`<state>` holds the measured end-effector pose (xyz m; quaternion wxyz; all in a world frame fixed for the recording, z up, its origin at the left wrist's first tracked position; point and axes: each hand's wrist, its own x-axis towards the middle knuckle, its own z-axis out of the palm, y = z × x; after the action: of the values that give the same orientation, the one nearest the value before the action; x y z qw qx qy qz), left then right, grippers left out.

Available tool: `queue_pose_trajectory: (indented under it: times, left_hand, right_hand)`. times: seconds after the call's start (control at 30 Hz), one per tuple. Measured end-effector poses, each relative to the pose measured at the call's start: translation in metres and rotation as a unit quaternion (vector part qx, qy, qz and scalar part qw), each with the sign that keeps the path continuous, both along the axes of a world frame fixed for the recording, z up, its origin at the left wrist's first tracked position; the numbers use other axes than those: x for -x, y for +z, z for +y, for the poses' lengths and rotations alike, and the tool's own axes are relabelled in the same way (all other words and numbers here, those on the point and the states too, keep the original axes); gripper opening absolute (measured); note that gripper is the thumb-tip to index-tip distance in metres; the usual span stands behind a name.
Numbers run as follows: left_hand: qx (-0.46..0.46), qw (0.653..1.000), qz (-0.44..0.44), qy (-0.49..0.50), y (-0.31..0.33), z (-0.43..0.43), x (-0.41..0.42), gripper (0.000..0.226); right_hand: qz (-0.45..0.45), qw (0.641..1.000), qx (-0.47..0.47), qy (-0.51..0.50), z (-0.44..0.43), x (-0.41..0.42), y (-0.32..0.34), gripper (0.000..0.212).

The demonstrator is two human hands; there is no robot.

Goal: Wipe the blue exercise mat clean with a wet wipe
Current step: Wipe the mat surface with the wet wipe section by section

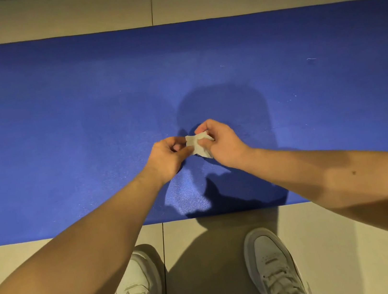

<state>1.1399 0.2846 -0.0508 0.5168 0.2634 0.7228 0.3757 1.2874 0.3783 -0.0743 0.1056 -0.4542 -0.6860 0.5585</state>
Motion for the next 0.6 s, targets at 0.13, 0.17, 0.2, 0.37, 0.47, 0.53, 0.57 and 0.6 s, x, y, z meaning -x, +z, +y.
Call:
queue_pose_trajectory:
  times: [0.13, 0.17, 0.2, 0.37, 0.47, 0.53, 0.57, 0.6]
  left_hand:
    - [0.008, 0.999, 0.028, 0.033, 0.0, -0.001, -0.007, 0.019]
    - [0.006, 0.999, 0.038, 0.038, 0.0, -0.001, -0.009, 0.021]
    - [0.002, 0.998, 0.041, 0.042, 0.0, -0.001, -0.011, 0.017]
    - [-0.019, 0.998, 0.056, 0.019, 0.005, -0.001, -0.022, 0.012]
    - [-0.011, 0.997, 0.075, -0.019, 0.009, -0.003, -0.031, 0.011]
    - [-0.01, 0.996, 0.088, -0.032, 0.011, -0.007, -0.036, 0.011]
    - [-0.013, 0.996, 0.088, -0.031, 0.012, -0.009, -0.038, 0.01]
    - [-0.018, 0.996, 0.08, -0.026, 0.012, -0.012, -0.039, 0.007]
  right_hand:
    - [-0.049, 0.997, -0.029, -0.043, -0.003, -0.006, -0.004, 0.019]
    - [-0.076, 0.994, -0.049, -0.056, -0.005, -0.008, -0.002, 0.021]
    - [-0.093, 0.991, -0.066, -0.072, -0.007, -0.009, -0.004, 0.023]
    - [-0.035, 0.985, 0.061, -0.156, -0.028, -0.006, 0.007, 0.022]
    - [0.011, 0.969, 0.15, -0.197, -0.034, -0.004, 0.009, 0.03]
    - [0.018, 0.964, 0.158, -0.215, -0.035, -0.005, 0.008, 0.027]
    - [0.014, 0.964, 0.154, -0.217, -0.035, -0.007, 0.008, 0.024]
    - [0.013, 0.964, 0.146, -0.222, -0.034, -0.008, 0.006, 0.021]
